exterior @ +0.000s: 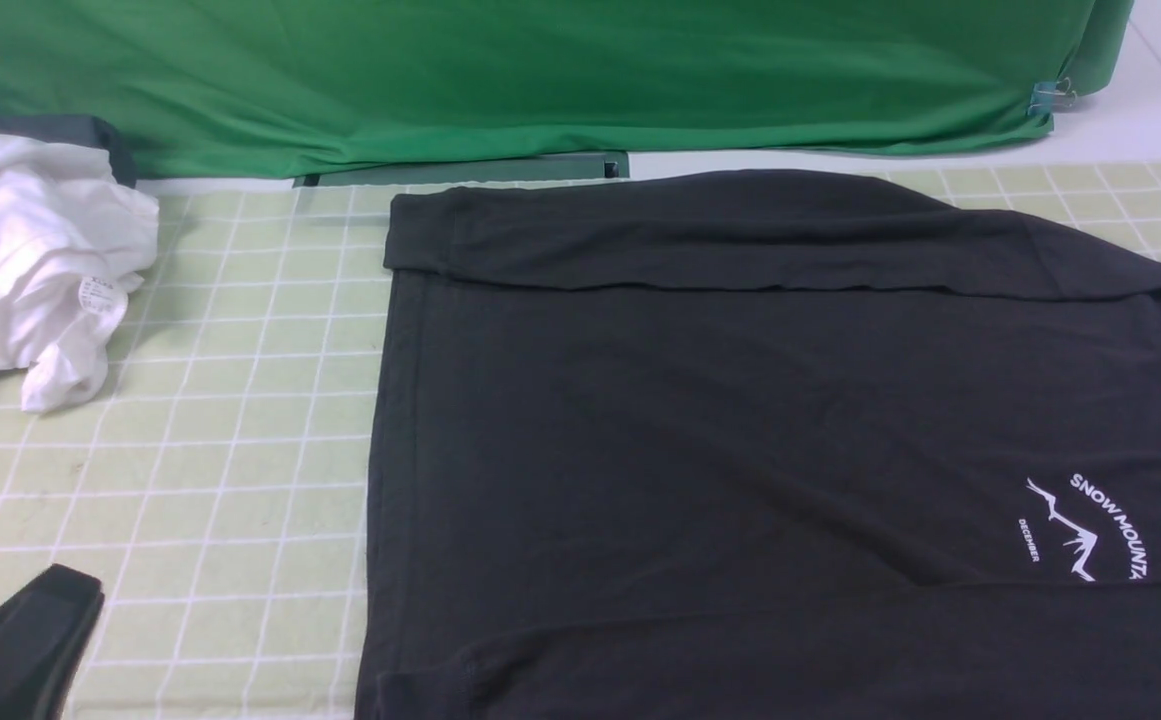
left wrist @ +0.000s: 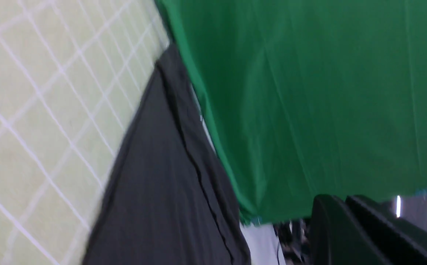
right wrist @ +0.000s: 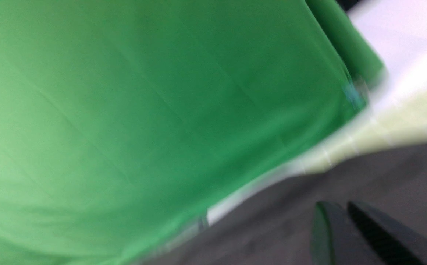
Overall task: Fold a long-sleeved shirt over a green coffee tablecloth.
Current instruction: 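Grasp the left edge of the dark T-shirt lying flat on the table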
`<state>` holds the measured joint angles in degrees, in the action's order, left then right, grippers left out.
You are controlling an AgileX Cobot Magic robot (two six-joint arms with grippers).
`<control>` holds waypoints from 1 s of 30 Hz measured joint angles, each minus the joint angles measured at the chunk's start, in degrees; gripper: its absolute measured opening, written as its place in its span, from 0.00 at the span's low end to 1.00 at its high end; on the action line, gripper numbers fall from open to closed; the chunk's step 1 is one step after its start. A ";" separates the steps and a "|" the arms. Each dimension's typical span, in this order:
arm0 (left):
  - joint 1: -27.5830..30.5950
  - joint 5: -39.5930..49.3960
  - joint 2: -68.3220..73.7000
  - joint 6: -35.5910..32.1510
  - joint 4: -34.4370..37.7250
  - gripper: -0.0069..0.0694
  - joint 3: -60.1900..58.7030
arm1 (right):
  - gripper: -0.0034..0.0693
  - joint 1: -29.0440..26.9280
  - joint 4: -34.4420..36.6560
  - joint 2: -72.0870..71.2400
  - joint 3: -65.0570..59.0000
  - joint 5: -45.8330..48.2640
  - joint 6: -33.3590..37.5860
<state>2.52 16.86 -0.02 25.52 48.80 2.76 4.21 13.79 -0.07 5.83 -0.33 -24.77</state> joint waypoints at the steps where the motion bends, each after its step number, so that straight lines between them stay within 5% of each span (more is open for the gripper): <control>1: 0.00 0.72 -0.05 -0.05 0.06 0.14 1.69 | 0.07 0.00 0.00 0.00 1.72 0.00 2.36; 6: 0.00 3.06 3.78 -7.27 -0.74 0.14 14.95 | 0.04 0.00 0.00 3.63 17.83 7.45 16.35; 14: 0.00 42.33 36.18 -33.49 -1.76 0.14 39.30 | 0.04 0.00 0.00 26.48 41.96 52.15 32.38; 18: 0.00 51.05 49.55 -42.45 -2.32 0.14 43.97 | 0.04 0.00 0.00 34.22 42.58 61.39 34.55; 25: -0.87 51.96 65.49 -47.73 -6.45 0.14 43.94 | 0.05 0.00 0.00 42.64 41.28 63.85 35.85; 30: -8.20 43.65 69.18 -45.27 -8.69 0.17 38.80 | 0.07 0.00 0.00 43.25 41.14 61.12 35.96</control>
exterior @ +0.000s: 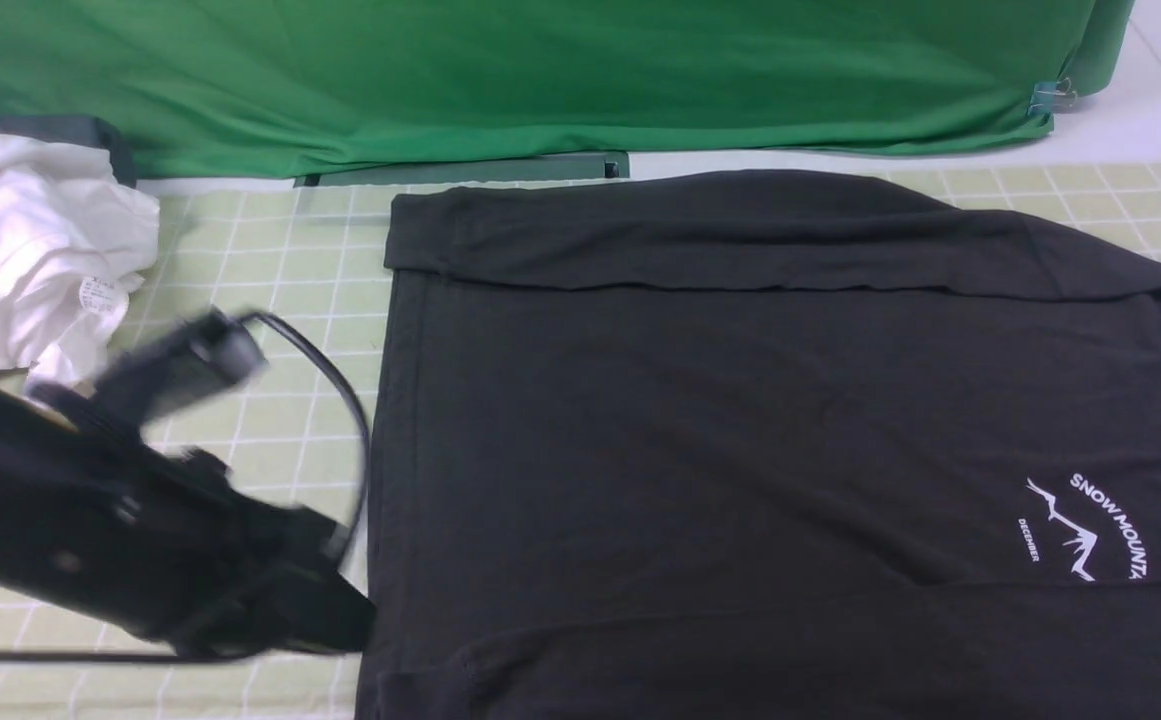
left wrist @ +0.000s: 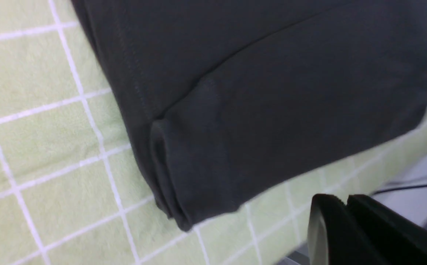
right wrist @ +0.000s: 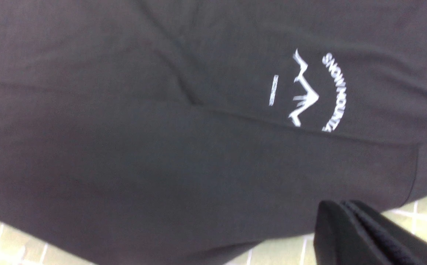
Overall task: Fold a long-sleeved shirt over a green coffee tablecloth.
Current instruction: 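Grasp the left edge of the dark T-shirt lying flat on the table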
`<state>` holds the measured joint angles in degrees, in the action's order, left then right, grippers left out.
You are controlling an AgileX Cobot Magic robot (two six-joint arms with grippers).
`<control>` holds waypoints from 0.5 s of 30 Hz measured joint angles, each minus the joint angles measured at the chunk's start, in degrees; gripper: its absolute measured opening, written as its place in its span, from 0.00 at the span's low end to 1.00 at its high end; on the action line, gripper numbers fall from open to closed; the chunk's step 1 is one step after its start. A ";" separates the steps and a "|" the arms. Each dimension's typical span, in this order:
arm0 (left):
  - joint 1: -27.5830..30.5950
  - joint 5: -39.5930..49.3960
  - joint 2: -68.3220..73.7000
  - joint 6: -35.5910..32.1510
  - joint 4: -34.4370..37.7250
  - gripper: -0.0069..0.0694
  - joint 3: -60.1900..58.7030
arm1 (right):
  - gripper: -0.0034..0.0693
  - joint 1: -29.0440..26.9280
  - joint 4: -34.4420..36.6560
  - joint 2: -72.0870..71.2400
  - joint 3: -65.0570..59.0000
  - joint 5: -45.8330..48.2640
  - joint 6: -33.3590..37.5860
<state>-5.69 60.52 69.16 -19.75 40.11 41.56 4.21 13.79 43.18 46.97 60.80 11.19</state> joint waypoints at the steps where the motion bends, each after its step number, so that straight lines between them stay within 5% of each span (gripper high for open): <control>1: -2.43 -2.90 0.68 1.33 -0.62 0.18 -1.07 | 0.07 0.00 0.00 0.00 0.00 -0.29 0.00; 8: -13.82 -15.40 6.35 18.26 -13.33 0.38 -2.18 | 0.09 0.00 0.00 0.03 0.00 -1.13 0.04; 15: -15.99 -22.79 12.54 22.31 -19.30 0.61 -2.28 | 0.11 0.00 0.00 0.03 0.00 -2.55 0.06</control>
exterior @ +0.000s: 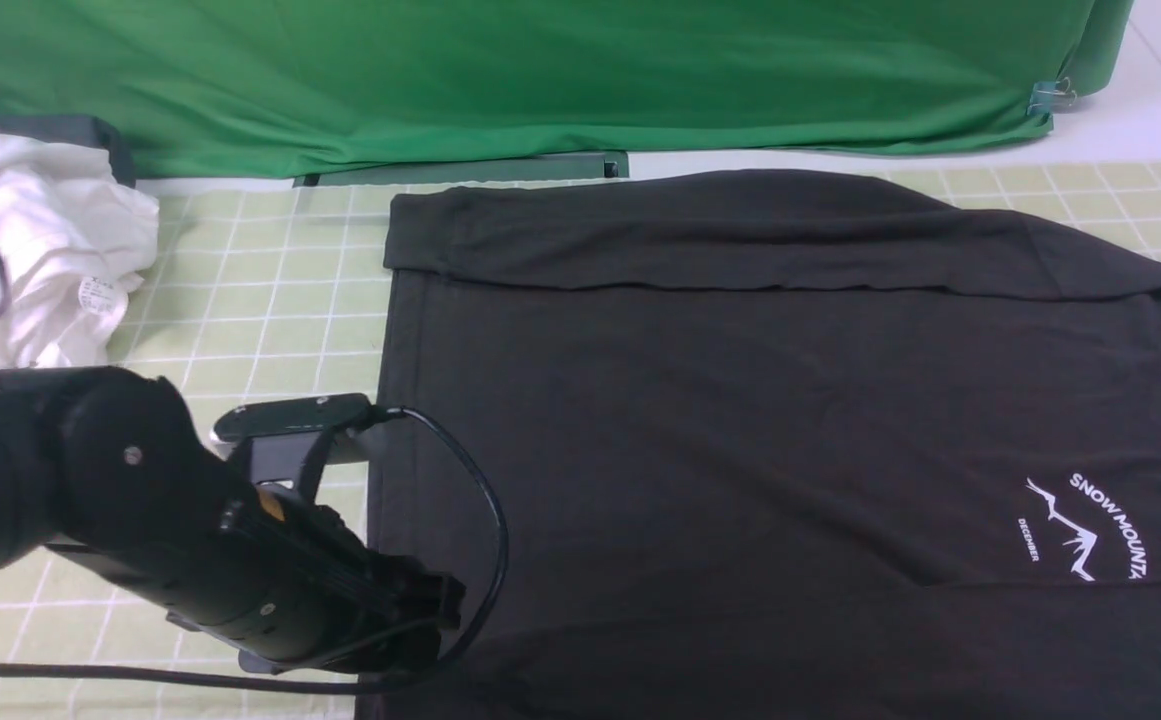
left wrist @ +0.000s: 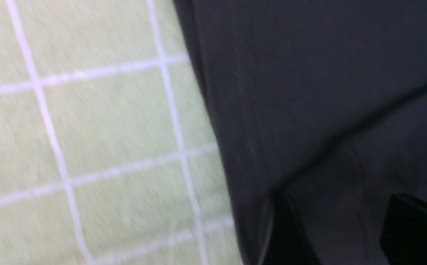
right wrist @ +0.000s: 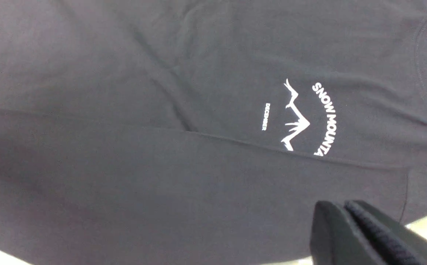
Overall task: Fold a long-sleeved shirt over a green coffee tablecloth.
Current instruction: 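Grasp the left edge of the dark T-shirt lying flat on the table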
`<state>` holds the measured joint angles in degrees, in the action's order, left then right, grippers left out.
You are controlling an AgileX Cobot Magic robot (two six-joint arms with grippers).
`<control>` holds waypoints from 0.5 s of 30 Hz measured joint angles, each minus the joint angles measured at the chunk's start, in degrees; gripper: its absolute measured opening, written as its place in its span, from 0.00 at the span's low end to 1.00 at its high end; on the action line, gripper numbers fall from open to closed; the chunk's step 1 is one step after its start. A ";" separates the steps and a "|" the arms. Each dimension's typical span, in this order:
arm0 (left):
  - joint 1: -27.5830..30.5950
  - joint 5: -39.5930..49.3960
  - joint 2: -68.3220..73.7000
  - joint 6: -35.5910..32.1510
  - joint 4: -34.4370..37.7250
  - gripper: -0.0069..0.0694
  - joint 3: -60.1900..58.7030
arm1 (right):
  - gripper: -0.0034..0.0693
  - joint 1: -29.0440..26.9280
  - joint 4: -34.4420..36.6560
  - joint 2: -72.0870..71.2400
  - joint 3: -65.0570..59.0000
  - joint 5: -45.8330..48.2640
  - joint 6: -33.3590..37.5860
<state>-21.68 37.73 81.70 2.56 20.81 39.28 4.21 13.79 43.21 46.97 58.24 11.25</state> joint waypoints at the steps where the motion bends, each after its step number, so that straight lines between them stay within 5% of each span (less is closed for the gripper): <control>1: 0.00 -0.59 0.56 0.00 0.00 0.63 0.00 | 0.12 0.00 0.00 0.00 0.00 -0.11 0.00; 15: -0.06 -2.89 7.92 -1.77 0.56 0.65 0.06 | 0.14 0.00 0.00 0.00 0.00 -0.57 0.05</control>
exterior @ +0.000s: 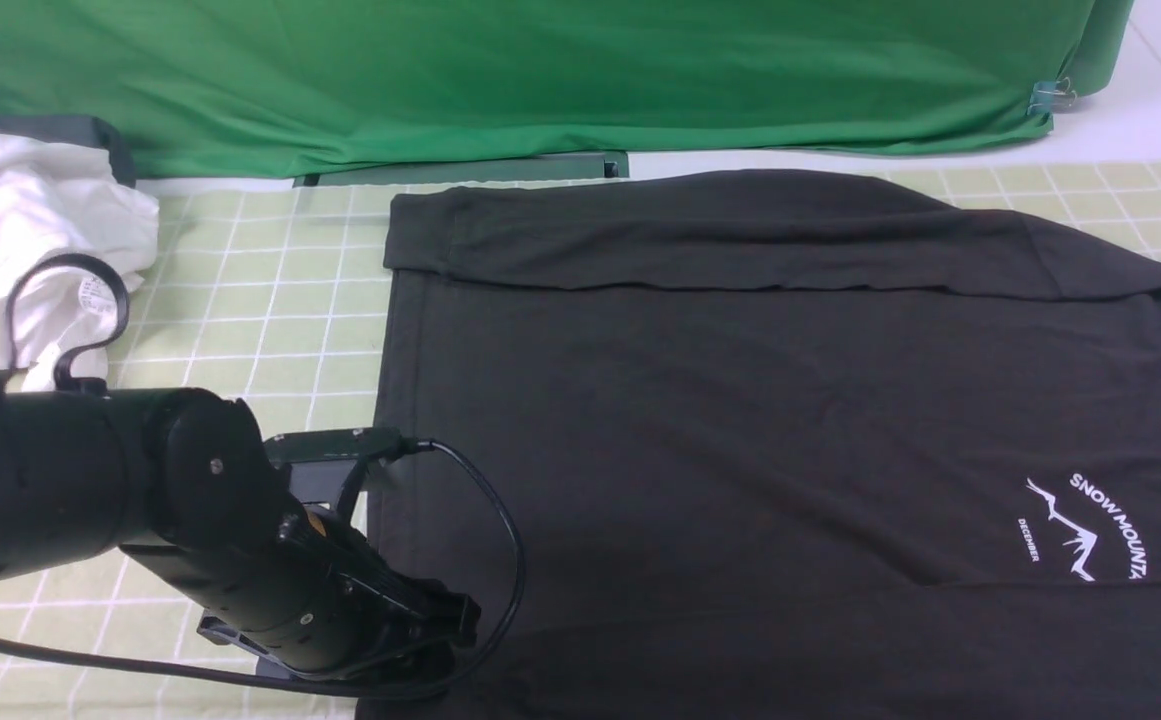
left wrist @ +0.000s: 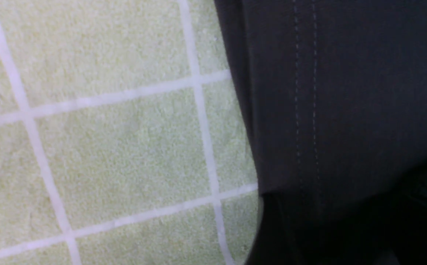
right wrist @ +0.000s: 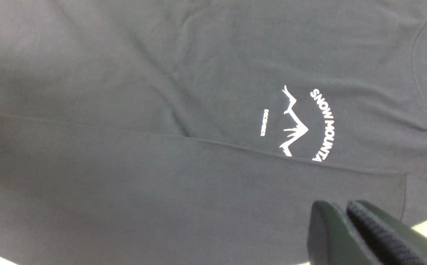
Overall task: Fold a long-sleeved shirt over a green coffee tablecloth.
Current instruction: 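Grasp the left edge of the dark T-shirt lying flat on the table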
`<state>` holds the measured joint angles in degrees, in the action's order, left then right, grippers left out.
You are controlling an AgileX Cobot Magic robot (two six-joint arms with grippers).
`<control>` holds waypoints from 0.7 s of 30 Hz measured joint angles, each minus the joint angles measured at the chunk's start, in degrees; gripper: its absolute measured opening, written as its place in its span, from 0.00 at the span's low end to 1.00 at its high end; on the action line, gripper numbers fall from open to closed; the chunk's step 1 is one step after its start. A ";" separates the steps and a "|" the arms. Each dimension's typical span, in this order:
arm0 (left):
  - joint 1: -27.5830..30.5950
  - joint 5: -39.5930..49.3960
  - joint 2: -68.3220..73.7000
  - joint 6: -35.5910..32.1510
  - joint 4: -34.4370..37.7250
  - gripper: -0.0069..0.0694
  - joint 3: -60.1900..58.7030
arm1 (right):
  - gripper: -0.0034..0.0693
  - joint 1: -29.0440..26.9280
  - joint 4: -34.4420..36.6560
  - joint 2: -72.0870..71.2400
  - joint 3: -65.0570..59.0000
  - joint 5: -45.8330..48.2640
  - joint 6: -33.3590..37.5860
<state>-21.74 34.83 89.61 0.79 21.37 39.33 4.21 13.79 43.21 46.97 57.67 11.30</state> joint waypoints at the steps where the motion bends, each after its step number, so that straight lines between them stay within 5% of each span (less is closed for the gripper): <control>1: 0.00 0.00 0.06 -0.15 0.05 0.64 0.00 | 0.15 0.00 0.00 0.00 0.00 0.00 0.00; 14: 0.00 0.06 0.17 -0.79 0.75 0.32 0.00 | 0.17 0.00 0.00 0.00 -0.02 -0.12 0.00; 21: 0.00 1.28 0.17 1.20 0.76 0.36 0.00 | 0.18 0.00 0.00 0.00 -0.02 -0.12 0.00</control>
<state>-21.74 36.11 89.78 1.99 22.13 39.33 4.21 13.79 43.21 46.95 57.55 11.30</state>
